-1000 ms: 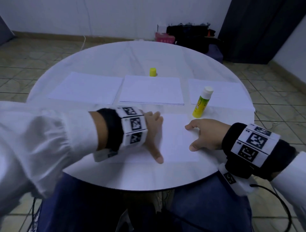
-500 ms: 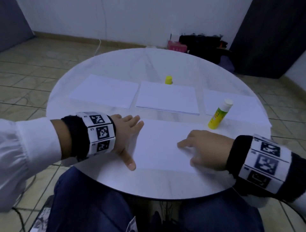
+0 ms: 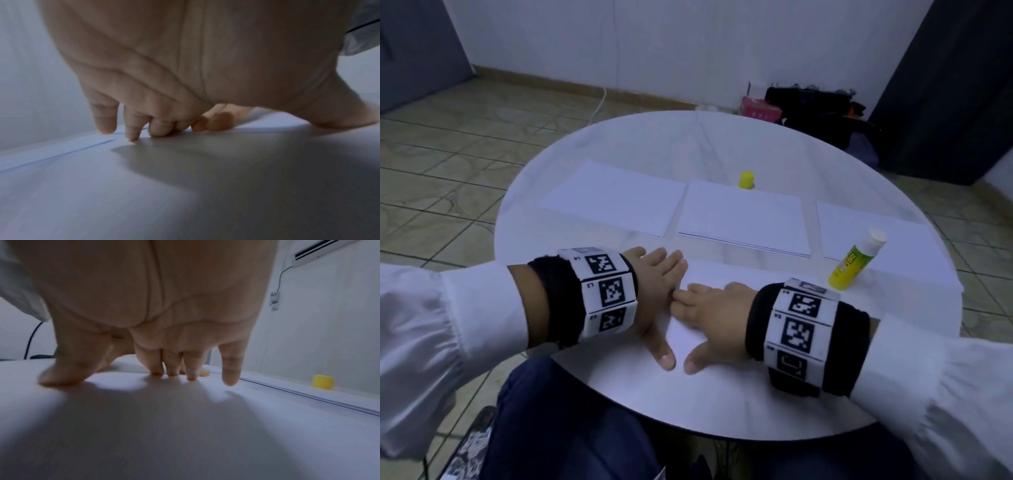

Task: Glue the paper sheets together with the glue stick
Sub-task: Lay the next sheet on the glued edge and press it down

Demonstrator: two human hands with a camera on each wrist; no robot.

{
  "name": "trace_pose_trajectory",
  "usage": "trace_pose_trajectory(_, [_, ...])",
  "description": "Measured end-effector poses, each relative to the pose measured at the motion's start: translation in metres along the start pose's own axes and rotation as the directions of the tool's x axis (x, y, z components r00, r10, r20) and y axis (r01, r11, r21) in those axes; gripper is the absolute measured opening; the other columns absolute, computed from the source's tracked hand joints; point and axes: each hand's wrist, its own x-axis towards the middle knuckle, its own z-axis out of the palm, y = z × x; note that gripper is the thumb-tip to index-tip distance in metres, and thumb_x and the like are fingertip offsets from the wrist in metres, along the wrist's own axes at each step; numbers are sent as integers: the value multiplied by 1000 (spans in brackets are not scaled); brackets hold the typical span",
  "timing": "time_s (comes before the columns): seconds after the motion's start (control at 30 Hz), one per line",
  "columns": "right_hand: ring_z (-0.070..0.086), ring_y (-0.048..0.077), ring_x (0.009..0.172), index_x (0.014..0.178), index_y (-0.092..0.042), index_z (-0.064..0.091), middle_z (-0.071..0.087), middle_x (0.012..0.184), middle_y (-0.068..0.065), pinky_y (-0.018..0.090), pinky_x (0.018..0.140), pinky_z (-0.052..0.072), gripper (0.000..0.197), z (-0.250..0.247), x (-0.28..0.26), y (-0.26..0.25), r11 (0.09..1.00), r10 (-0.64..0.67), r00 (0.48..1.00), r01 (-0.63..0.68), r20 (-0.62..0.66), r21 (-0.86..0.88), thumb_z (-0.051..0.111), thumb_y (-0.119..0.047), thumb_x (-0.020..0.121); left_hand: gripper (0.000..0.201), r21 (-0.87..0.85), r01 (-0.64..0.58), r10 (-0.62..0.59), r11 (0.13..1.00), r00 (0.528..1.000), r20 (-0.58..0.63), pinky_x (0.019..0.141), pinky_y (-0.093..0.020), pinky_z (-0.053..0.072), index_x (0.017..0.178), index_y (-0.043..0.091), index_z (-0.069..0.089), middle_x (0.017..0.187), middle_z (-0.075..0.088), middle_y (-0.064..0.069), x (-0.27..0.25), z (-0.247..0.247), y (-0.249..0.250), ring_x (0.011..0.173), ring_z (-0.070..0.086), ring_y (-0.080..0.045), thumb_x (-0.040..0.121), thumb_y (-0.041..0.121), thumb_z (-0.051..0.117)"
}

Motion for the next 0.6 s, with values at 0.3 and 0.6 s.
trace_pose_trajectory(0.3, [-16, 13, 144, 149, -17, -19, -26, 155, -2, 32, 119, 2, 137, 31, -49, 86, 961, 227, 966, -243, 124, 133, 82, -48, 62, 146, 7, 0, 0, 1000, 1000, 3, 120, -41, 0, 147, 11, -24, 157, -25, -3, -3, -2, -3, 147, -15, -20, 53, 90, 54])
trace_pose_trajectory(0.6, [-16, 20, 145, 147, -9, -21, -27, 155, 7, 35, 119, 5, 143, 41, -62, 101, 948, 276, 945, -298, 175, 115, 86, -42, 58, 148, 49, 0, -1, 999, 1000, 7, 120, -40, 1, 149, 8, -18, 159, -19, -6, -1, -10, 2, 147, -14, -20, 50, 92, 54])
